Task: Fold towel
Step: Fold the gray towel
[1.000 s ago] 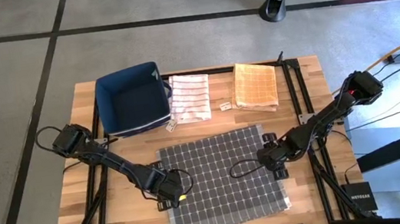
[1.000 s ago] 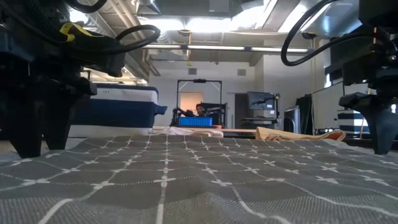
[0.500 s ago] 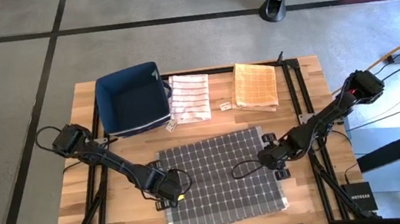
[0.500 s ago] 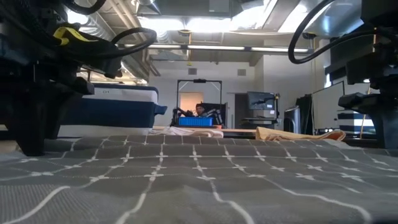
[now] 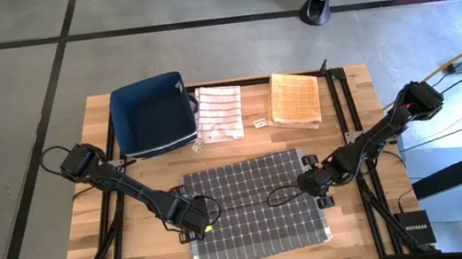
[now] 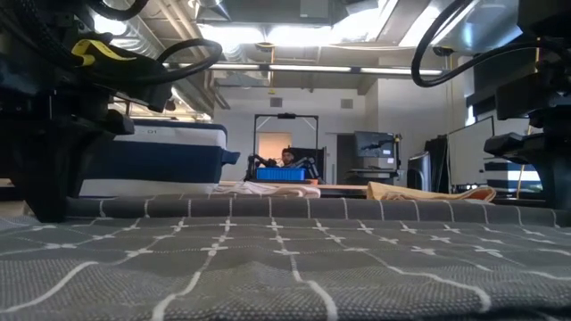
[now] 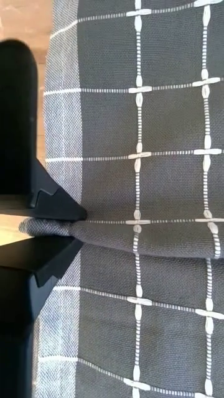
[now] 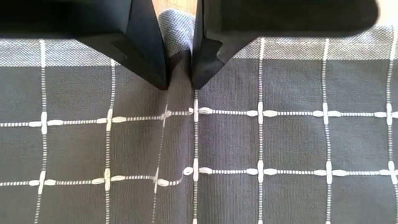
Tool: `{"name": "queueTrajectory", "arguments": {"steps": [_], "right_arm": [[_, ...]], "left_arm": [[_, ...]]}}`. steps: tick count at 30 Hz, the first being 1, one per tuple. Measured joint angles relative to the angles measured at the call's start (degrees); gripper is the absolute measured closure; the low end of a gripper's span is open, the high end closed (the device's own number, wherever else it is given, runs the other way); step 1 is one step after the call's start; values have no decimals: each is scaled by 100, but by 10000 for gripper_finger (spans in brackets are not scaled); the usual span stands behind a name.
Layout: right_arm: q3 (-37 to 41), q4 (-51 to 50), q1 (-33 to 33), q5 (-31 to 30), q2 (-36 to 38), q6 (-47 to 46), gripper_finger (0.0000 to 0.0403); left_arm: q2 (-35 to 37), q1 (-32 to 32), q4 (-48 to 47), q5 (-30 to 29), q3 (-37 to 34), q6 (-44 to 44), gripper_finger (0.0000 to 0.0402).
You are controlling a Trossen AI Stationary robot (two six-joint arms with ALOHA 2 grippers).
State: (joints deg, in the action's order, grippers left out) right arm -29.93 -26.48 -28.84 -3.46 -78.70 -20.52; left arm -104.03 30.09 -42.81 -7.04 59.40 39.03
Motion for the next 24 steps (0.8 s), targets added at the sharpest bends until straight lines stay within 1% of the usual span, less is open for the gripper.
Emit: {"name": "queueTrajectory", "arguments": {"steps": [4, 7, 12, 17, 19, 24], "right_arm": [[0, -4, 0, -4, -2, 1, 325], [0, -9, -1, -4, -2, 3, 335], [-2, -15, -2, -18, -4, 5, 391], [-38, -101, -10, -289, 18, -44, 395], [-152, -219, -11, -422, 71, -18, 397], [-779, -1022, -18, -734, 202, 31, 399]], "left_arm": [[0, 0, 0, -62, -4, -7, 349], [0, 2, 2, -133, -4, -10, 349], [0, 4, 22, -195, -4, 26, 393], [83, 45, -62, -420, -4, 149, 397], [188, 81, -287, -501, 30, 348, 397], [642, 276, -908, -740, 344, 684, 399]]}}
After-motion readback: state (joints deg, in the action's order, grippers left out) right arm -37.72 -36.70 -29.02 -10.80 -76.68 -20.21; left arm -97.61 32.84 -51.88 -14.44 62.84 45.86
